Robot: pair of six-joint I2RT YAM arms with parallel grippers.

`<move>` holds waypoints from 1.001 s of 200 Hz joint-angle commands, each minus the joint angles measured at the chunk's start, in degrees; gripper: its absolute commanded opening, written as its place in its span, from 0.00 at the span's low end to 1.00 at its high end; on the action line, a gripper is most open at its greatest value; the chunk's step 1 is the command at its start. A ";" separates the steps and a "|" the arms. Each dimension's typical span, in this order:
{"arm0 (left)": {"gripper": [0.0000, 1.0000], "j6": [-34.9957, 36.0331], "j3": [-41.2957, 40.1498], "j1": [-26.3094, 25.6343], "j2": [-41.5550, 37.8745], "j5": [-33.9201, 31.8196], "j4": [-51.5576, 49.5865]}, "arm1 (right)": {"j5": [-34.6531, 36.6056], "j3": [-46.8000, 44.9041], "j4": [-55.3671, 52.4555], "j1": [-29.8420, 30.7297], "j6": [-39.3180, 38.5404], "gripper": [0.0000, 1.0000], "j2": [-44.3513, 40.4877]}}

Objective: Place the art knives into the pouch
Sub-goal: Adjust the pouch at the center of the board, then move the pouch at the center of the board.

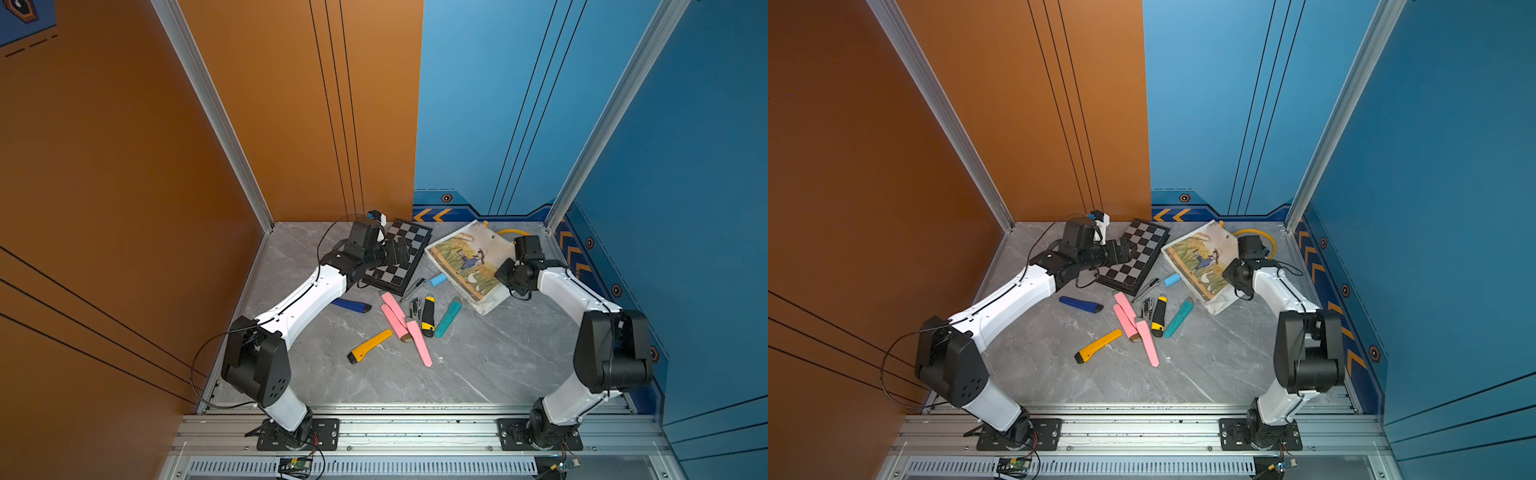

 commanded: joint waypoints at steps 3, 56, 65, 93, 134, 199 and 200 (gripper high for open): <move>0.98 1.77 2.36 -0.06 2.43 2.10 -2.43 | 0.79 -4.98 -4.68 6.14 7.55 0.22 -7.79; 0.98 2.96 4.13 -0.23 4.32 6.07 -3.37 | 10.73 -3.65 -6.30 4.68 5.53 1.00 -23.25; 0.98 3.60 4.83 -0.49 4.74 6.55 -3.91 | 10.38 -2.63 -6.56 1.31 4.15 1.00 -22.88; 0.98 7.27 9.05 -2.83 6.14 7.63 -7.77 | 5.69 1.05 -6.61 -9.50 0.89 0.97 -14.35; 0.98 12.34 17.06 -7.35 11.09 7.78 -11.70 | 0.41 9.26 -5.55 -16.77 -1.92 0.90 3.05; 0.98 15.06 40.84 -13.82 27.00 5.82 -19.36 | -10.63 15.91 -4.57 -16.63 2.37 0.71 21.46; 0.98 15.06 41.26 -13.89 27.31 5.68 -19.51 | -10.70 15.97 -4.56 -16.38 2.28 0.71 21.51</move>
